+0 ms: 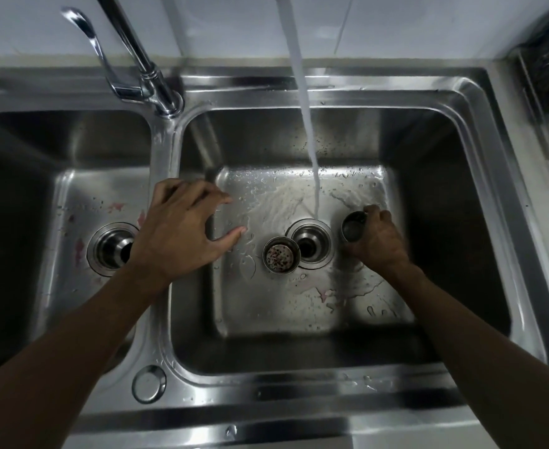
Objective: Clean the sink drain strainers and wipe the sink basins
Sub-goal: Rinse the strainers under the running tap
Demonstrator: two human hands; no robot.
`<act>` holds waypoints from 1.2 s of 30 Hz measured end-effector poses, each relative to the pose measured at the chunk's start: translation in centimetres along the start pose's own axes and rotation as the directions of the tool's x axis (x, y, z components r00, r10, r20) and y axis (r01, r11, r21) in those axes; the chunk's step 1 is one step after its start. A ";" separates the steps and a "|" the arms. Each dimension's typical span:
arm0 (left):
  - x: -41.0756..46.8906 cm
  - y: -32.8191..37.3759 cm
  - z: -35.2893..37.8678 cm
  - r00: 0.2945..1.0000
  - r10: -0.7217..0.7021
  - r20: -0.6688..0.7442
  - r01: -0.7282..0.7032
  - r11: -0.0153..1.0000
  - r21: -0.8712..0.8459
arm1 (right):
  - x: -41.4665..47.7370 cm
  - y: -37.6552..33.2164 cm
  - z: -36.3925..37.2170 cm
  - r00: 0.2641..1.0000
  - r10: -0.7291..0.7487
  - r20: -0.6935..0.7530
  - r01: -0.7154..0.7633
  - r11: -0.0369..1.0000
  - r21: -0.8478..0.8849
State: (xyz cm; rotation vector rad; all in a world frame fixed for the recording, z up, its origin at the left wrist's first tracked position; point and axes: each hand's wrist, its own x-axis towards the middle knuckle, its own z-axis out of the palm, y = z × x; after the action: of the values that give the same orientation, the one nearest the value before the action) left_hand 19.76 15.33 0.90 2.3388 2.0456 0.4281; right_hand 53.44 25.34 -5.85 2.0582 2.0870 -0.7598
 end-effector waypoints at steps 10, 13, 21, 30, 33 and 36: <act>0.0 0.1 -0.2 1.000 0.001 0.013 -0.001 1.000 -0.003 | -5.2 -7.3 4.3 0.813 -0.577 0.076 0.573 0.771 -0.279; 0.1 0.1 -0.3 1.000 -0.004 0.022 0.004 1.000 0.005 | -4.4 -8.4 5.5 0.844 -0.513 0.157 0.537 0.802 -0.262; -0.1 0.0 0.1 1.000 0.012 -0.014 -0.012 1.000 -0.001 | -0.8 -6.7 1.8 0.939 -0.340 -0.044 0.334 0.937 -0.103; -0.1 -0.4 0.7 0.999 0.013 -0.044 -0.013 1.000 0.005 | 1.4 -5.8 0.1 0.933 -0.360 -0.027 0.357 0.931 -0.075; -0.1 -0.5 0.8 0.997 0.026 -0.071 -0.026 1.000 0.007 | 2.0 -5.4 -0.3 0.935 -0.352 -0.042 0.350 0.935 -0.054; -0.2 -0.4 0.8 0.996 0.034 -0.078 -0.033 0.999 0.011 | 2.9 -5.9 -1.1 0.948 -0.291 -0.130 0.297 0.955 0.022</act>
State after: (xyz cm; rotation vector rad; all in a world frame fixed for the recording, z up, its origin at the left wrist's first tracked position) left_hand 19.47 15.37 0.01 2.4019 2.0481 0.5206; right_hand 47.84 28.75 -4.50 1.8806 2.5071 -0.7325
